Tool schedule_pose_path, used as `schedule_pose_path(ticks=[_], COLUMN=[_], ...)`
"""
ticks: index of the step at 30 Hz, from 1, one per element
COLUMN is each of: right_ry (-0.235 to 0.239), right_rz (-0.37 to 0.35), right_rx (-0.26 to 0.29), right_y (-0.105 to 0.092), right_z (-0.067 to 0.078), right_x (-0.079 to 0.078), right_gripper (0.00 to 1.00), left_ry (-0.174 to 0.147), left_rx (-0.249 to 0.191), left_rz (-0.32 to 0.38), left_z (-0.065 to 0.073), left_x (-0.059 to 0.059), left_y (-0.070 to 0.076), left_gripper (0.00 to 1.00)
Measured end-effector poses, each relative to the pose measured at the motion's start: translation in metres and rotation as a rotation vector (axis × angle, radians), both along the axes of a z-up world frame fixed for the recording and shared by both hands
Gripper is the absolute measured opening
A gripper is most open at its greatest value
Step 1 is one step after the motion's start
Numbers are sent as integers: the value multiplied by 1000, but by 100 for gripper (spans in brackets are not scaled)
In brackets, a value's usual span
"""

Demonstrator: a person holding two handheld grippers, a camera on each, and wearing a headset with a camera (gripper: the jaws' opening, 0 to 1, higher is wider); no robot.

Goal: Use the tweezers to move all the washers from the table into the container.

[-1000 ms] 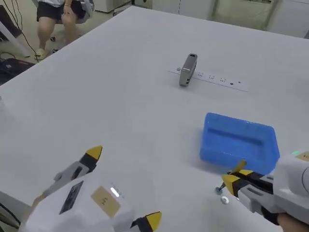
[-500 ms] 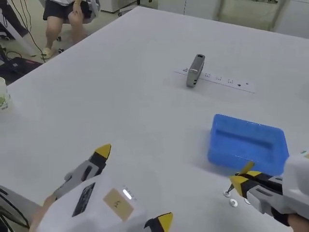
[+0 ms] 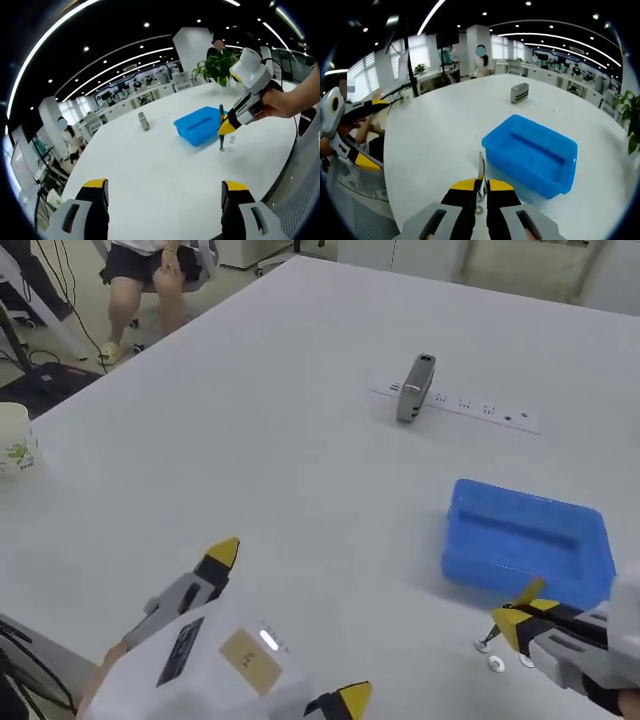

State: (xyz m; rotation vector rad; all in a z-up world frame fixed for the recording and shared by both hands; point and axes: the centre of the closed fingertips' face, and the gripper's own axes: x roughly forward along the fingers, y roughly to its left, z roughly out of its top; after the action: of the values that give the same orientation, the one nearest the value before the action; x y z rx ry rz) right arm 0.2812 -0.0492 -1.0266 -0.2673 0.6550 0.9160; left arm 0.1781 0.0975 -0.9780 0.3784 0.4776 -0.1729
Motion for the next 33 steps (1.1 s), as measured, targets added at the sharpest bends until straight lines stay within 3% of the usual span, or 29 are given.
schedule_pose_path(ticks=[9,14,25,33], right_ry=[-47,-83,-183,-228], right_rz=[15,23,-58,-113], right_rx=[35,52,141,163], right_y=[2,5,10,15], right_z=[34,53,97,106], right_x=[-3,1,42,77], right_gripper=[2,2,2,2], left_ry=[10,1,5,7], left_rx=[21,0,16,21], left_rz=[16,35,32,37], left_z=[-3,0,-1,-2], left_x=[0,1,0,0], left_y=[4,8,7,8], left_gripper=[96,95,94,94])
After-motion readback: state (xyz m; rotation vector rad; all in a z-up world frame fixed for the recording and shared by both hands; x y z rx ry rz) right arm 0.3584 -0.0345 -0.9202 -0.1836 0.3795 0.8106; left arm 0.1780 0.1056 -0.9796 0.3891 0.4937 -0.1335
